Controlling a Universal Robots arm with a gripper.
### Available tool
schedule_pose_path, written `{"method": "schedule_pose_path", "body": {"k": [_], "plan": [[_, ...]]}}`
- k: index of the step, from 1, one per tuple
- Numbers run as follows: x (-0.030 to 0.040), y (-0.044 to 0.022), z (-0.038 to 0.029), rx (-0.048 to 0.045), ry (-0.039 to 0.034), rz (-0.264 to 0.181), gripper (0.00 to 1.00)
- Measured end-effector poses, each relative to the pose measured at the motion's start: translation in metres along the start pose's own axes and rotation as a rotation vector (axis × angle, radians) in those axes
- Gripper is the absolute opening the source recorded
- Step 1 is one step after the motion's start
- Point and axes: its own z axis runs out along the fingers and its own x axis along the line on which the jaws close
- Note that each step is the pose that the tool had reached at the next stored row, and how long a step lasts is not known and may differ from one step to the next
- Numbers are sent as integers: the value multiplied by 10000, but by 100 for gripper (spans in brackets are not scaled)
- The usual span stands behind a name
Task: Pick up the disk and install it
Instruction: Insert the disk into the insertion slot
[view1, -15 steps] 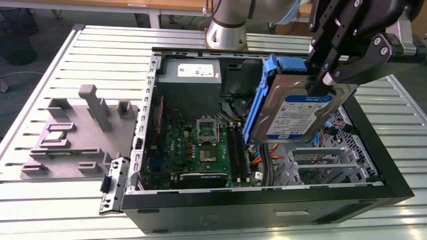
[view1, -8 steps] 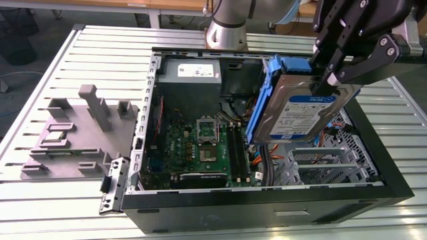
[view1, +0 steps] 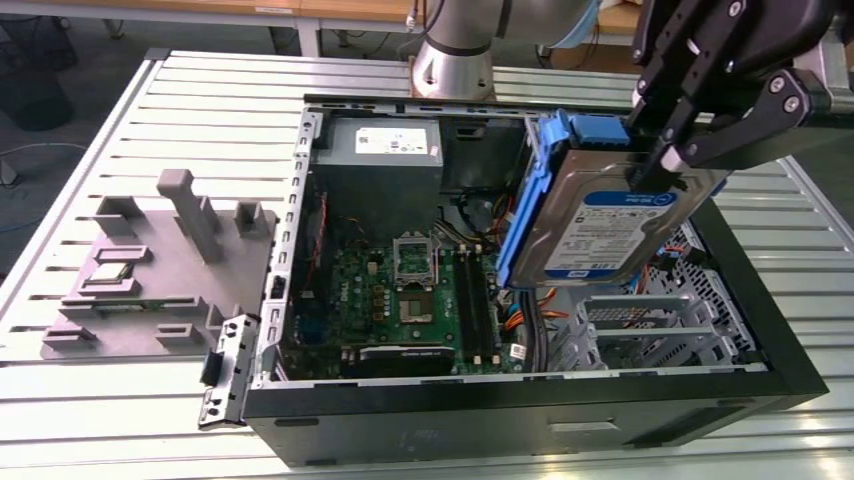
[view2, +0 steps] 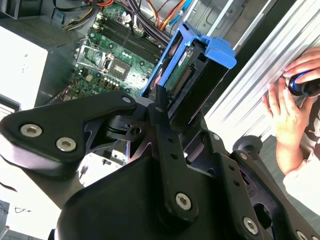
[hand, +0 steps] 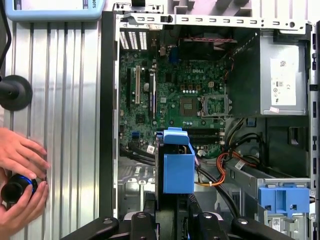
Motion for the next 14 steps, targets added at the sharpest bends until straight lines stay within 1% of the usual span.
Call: {"method": "schedule_pose_path", "body": {"k": [10, 14], "plan": [[2, -29, 1, 0, 0, 0, 35], [2, -51, 1, 0, 1, 0, 35]]}}
